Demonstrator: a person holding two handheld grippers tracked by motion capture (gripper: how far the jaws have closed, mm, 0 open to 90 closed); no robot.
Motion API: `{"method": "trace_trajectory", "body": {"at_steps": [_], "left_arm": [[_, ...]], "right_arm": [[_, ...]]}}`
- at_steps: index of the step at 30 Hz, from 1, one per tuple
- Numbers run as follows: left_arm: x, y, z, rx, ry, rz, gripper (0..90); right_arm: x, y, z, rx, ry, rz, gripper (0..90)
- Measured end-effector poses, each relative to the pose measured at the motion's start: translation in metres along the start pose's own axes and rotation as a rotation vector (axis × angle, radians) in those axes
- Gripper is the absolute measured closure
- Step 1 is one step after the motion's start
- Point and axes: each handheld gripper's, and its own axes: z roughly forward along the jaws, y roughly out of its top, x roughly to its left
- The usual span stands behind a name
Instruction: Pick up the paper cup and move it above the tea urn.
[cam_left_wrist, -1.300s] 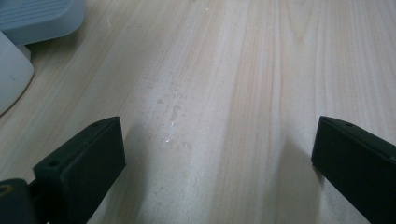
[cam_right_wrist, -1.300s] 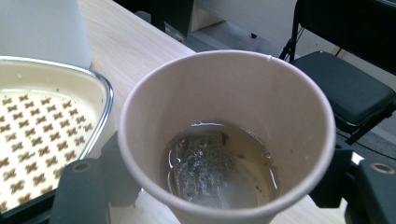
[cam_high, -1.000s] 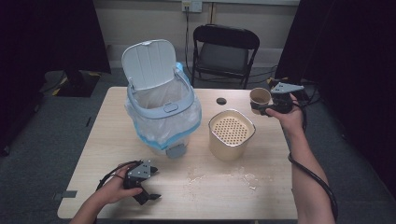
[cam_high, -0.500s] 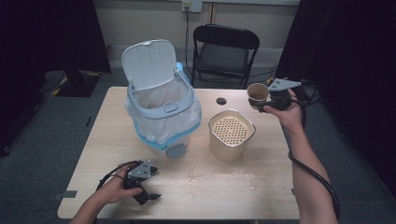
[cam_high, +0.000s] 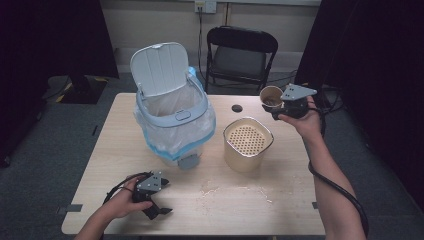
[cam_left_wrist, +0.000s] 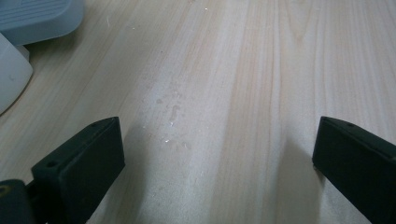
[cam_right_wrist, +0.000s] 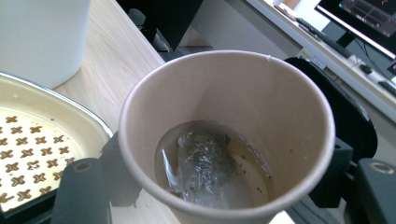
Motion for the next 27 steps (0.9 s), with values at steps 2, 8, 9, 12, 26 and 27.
{"method": "trace_trajectory", "body": {"at_steps": [2,8,9,12,26,27], "left_arm": [[0.000,0.000,0.000,-0.001,-0.003,-0.003,1.5],[0.000,0.000,0.000,0.001,-0.002,-0.005,1.5],[0.000,0.000,0.000,0.003,-0.005,-0.003,1.5],[0.000,0.000,0.000,0.000,-0.003,-0.003,1.5],[-0.001,0.000,0.000,0.003,-0.005,-0.008,1.5],[-0.001,0.000,0.000,0.003,-0.004,-0.008,1.5]], "right_arm": [[0.004,0.003,-0.001,0.003,-0.005,-0.034,28.5],[0.012,0.011,-0.004,0.025,-0.020,-0.130,28.5],[0.013,0.012,-0.004,0.033,-0.024,-0.144,28.6],[0.017,0.014,-0.005,0.061,-0.031,-0.201,28.6],[0.025,0.012,-0.010,0.057,-0.018,-0.243,28.6],[0.025,0.013,-0.010,0.055,-0.024,-0.250,28.6]]}}
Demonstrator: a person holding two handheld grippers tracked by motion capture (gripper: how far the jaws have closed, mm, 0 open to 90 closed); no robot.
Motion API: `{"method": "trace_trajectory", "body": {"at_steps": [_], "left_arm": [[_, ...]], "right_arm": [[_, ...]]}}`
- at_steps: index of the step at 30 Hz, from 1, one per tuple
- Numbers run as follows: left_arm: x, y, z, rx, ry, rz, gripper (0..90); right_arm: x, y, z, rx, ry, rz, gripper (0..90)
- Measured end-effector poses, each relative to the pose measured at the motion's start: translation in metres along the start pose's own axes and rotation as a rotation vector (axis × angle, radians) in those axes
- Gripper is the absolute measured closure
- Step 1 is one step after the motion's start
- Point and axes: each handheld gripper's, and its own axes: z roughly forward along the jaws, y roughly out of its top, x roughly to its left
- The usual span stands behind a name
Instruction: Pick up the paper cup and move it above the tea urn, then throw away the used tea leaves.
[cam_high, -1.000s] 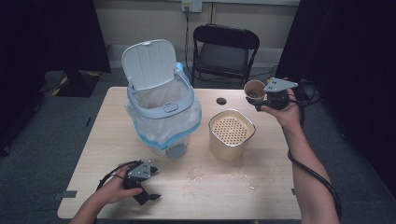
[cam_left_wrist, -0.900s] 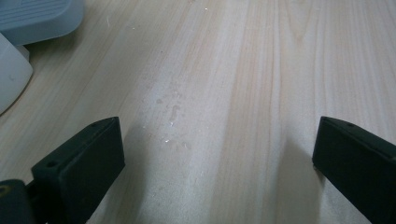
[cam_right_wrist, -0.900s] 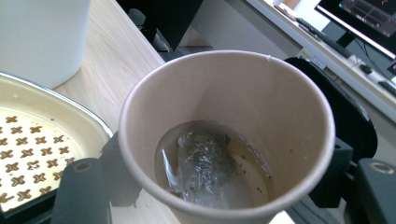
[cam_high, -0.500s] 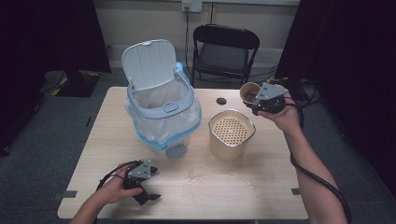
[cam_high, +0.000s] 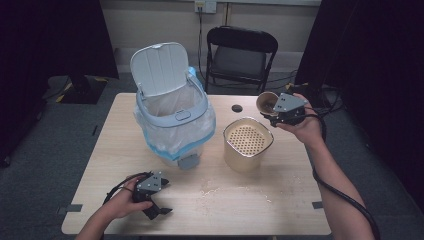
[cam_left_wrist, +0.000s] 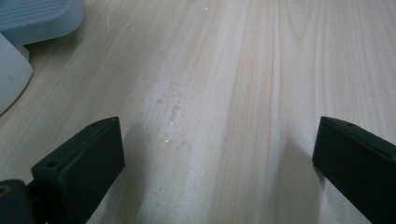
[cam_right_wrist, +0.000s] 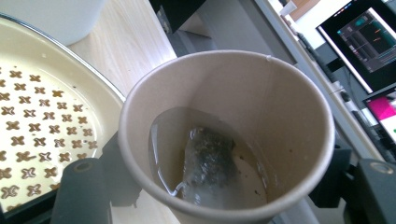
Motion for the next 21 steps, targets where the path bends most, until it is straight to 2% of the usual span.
{"method": "trace_trajectory", "body": {"at_steps": [3,5,7,8,9,10,11,12,13,14,15,16,18,21], "left_arm": [[-0.001,0.000,0.000,-0.004,0.008,-0.002,1.5],[-0.001,0.000,0.000,-0.003,0.007,-0.002,1.5],[-0.001,0.000,0.000,-0.003,0.007,-0.002,1.5],[-0.001,0.000,0.000,-0.003,0.007,-0.002,1.4],[-0.001,0.000,0.000,-0.003,0.007,-0.002,1.5],[-0.001,0.000,0.000,-0.001,0.007,-0.003,1.5],[-0.001,0.000,0.000,-0.001,0.007,-0.003,1.5],[-0.001,0.000,0.000,-0.003,0.007,-0.002,1.4],[-0.001,0.000,0.000,-0.003,0.007,-0.002,1.4],[0.000,0.000,0.000,-0.003,0.005,-0.002,1.3],[0.000,0.000,0.000,-0.003,0.005,-0.002,1.2],[0.000,0.000,0.000,-0.002,0.002,-0.001,1.2],[0.000,0.000,0.000,0.000,-0.001,0.001,0.9],[0.000,0.000,0.000,-0.001,0.000,0.002,0.9]], "right_arm": [[-0.001,0.003,-0.003,-0.009,-0.018,-0.020,28.7],[-0.001,0.008,-0.005,-0.010,-0.028,-0.053,28.6],[-0.001,0.009,-0.005,-0.002,-0.033,-0.071,28.7],[0.001,0.011,-0.006,0.008,-0.037,-0.097,28.7],[0.001,0.011,-0.006,0.008,-0.037,-0.097,28.7],[0.004,0.014,-0.006,0.029,-0.049,-0.140,28.7],[0.004,0.014,-0.006,0.029,-0.049,-0.140,28.7],[0.007,0.016,-0.007,0.050,-0.064,-0.179,28.7],[0.007,0.016,-0.007,0.050,-0.064,-0.179,28.7],[0.012,0.018,-0.007,0.081,-0.077,-0.259,28.8],[0.012,0.018,-0.007,0.081,-0.077,-0.259,28.8],[0.015,0.019,-0.008,0.096,-0.081,-0.295,28.8],[0.022,0.023,-0.008,0.136,-0.116,-0.418,28.8],[0.029,0.027,-0.007,0.167,-0.128,-0.503,28.8]]}}
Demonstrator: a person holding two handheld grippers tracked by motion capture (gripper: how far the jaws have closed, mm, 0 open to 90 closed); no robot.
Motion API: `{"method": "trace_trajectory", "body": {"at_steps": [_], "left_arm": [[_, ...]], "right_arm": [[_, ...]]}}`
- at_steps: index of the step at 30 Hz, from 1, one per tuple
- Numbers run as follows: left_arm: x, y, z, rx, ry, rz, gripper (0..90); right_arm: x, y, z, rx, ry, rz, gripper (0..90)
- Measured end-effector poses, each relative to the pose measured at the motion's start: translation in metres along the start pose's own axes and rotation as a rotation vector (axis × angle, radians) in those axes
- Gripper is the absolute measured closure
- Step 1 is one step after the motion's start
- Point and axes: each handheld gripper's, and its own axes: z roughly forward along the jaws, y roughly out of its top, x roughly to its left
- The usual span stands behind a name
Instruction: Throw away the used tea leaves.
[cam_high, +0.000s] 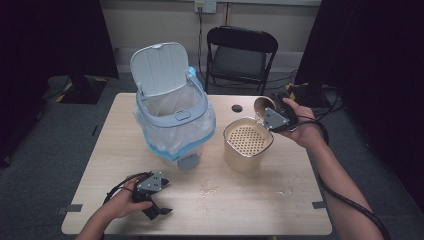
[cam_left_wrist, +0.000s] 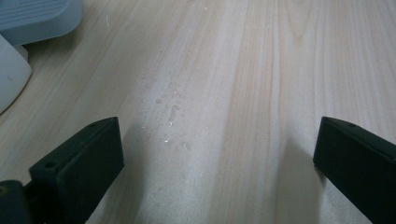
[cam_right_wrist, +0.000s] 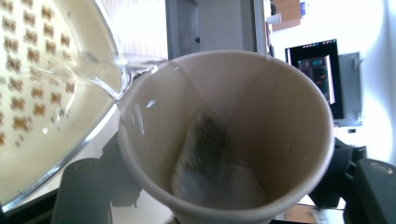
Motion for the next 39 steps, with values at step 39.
{"method": "trace_trajectory", "body": {"at_steps": [39], "left_arm": [[0.000,0.000,0.000,0.000,0.002,0.001,0.9]], "right_arm": [[-0.016,0.004,-0.001,-0.080,0.209,0.512,26.9]]}}
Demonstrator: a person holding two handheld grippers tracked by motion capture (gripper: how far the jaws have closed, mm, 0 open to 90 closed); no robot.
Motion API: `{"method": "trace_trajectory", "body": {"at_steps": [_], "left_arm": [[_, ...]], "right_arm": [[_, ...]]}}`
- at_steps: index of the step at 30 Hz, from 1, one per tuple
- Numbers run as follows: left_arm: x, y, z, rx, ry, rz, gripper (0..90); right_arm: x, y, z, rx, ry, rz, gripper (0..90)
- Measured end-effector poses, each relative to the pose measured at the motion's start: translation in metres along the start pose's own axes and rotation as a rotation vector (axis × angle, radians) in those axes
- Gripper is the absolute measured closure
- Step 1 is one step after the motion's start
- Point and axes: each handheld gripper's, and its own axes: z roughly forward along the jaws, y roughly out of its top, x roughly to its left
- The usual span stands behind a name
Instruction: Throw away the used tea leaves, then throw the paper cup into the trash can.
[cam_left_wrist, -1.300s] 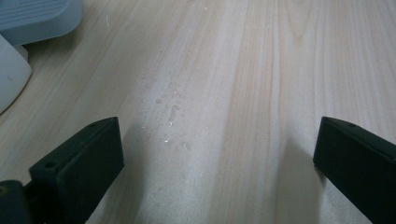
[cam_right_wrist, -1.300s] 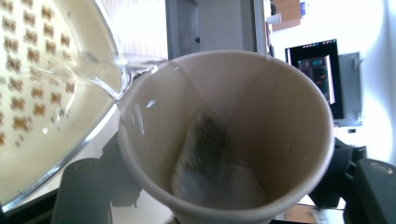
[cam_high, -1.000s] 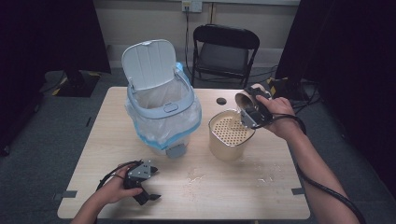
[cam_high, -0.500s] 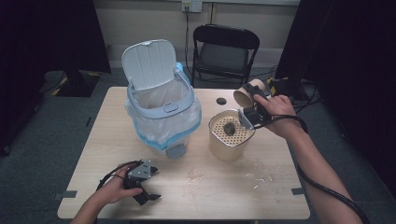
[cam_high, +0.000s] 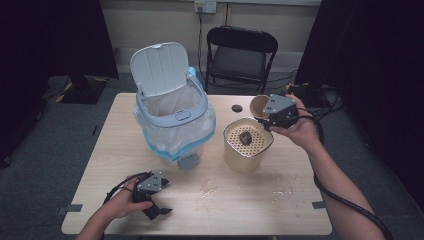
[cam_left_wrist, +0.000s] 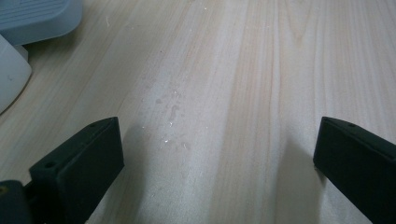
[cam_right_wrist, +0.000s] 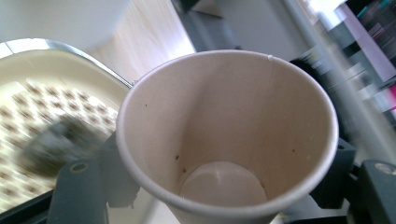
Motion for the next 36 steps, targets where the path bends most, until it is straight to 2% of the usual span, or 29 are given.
{"method": "trace_trajectory", "body": {"at_steps": [2,3,4,5,6,8,11,13,17,21,26,36], "left_arm": [[0.000,0.000,0.000,0.000,-0.001,0.000,0.9],[0.000,0.000,0.000,0.000,-0.001,0.000,0.9],[0.000,0.000,0.000,0.001,-0.001,0.000,0.9],[0.000,0.000,0.000,0.001,-0.001,0.000,0.9],[0.000,0.000,0.000,0.000,-0.001,0.000,0.9],[0.000,0.000,0.000,0.000,-0.001,0.000,0.9],[0.000,0.000,0.000,0.000,0.000,-0.001,0.9],[0.000,0.000,0.000,-0.001,0.000,0.000,0.9],[0.000,0.000,0.000,0.000,0.000,0.000,0.9],[0.000,0.000,0.000,-0.001,0.000,0.000,0.9],[0.000,0.000,0.000,-0.001,0.004,0.003,0.9],[0.000,0.000,0.000,0.000,0.003,0.003,0.9]], "right_arm": [[-0.003,-0.002,0.002,-0.010,0.046,0.093,26.9],[-0.003,-0.002,0.002,-0.010,0.046,0.093,26.9],[-0.005,-0.004,0.003,-0.017,0.074,0.155,26.9],[-0.005,-0.005,0.004,-0.023,0.081,0.183,26.9],[-0.005,-0.005,0.004,-0.023,0.081,0.183,26.9],[-0.007,-0.008,0.005,-0.039,0.098,0.244,26.8],[-0.009,-0.010,0.005,-0.050,0.114,0.288,26.8],[-0.009,-0.010,0.006,-0.039,0.113,0.286,26.7],[-0.009,-0.009,0.006,-0.056,0.136,0.317,26.7],[-0.009,-0.007,0.007,-0.068,0.137,0.323,26.6],[-0.012,-0.003,0.006,-0.099,0.157,0.386,26.6],[-0.018,0.000,0.004,-0.108,0.185,0.443,26.3]]}}
